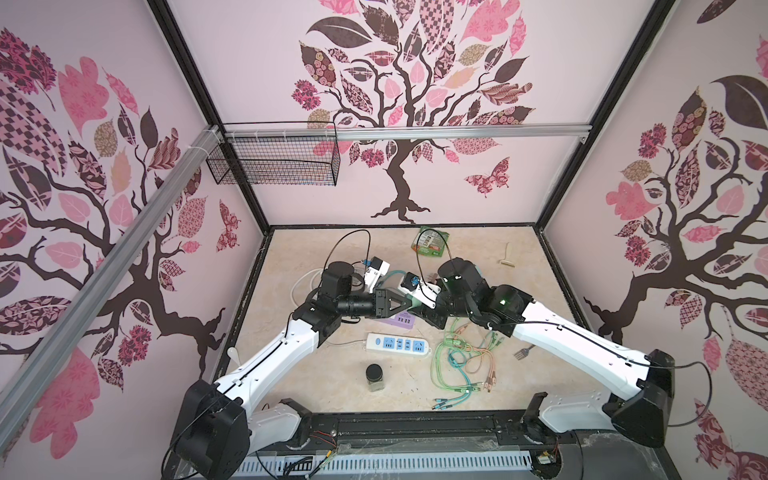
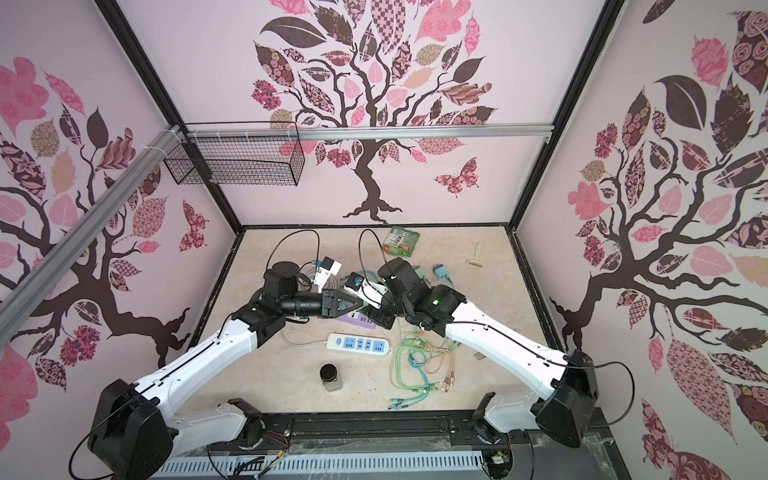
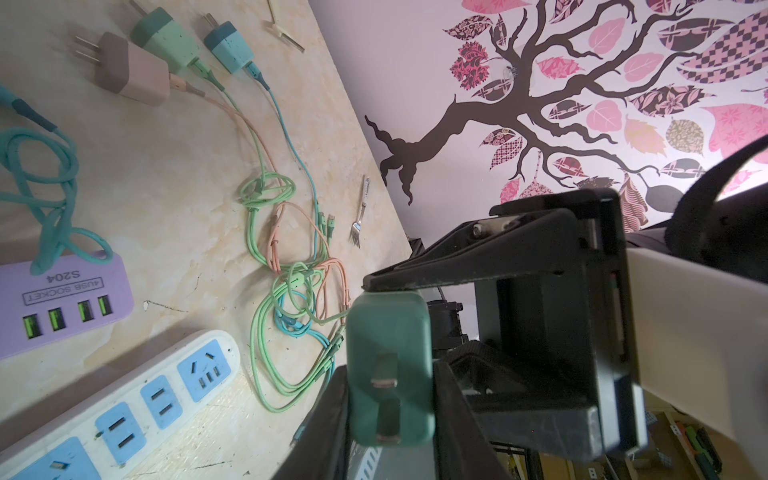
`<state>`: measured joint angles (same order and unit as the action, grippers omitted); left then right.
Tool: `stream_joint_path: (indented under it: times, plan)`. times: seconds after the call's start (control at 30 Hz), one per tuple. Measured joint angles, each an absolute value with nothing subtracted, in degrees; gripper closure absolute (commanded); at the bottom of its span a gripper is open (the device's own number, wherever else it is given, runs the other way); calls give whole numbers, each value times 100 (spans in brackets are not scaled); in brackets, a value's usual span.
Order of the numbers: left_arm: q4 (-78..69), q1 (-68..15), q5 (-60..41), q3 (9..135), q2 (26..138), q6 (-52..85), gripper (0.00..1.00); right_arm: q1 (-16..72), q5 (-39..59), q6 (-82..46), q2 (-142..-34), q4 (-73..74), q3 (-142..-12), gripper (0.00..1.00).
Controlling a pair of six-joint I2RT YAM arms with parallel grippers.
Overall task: Insert the plug
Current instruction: 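Close the left gripper on the sage-green charger while the right gripper opens and draws back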
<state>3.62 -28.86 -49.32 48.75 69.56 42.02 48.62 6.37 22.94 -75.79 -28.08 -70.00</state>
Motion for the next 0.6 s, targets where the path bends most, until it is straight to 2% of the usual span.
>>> stream_joint_path:
  times: [0.2,0.43,0.6]
  plan:
    - [349,-2897,-4925,4901,7026,4200,83,4869,399,2110,-7389,-2534,-6794,41]
    - [419,-2904,-4797,4919,7037,4115,99,4871,19,1417,-6661,-2112,-6110,22]
    - [482,-2904,-4558,4952,7046,4016,100,4866,-222,738,-5846,-1863,-5651,19]
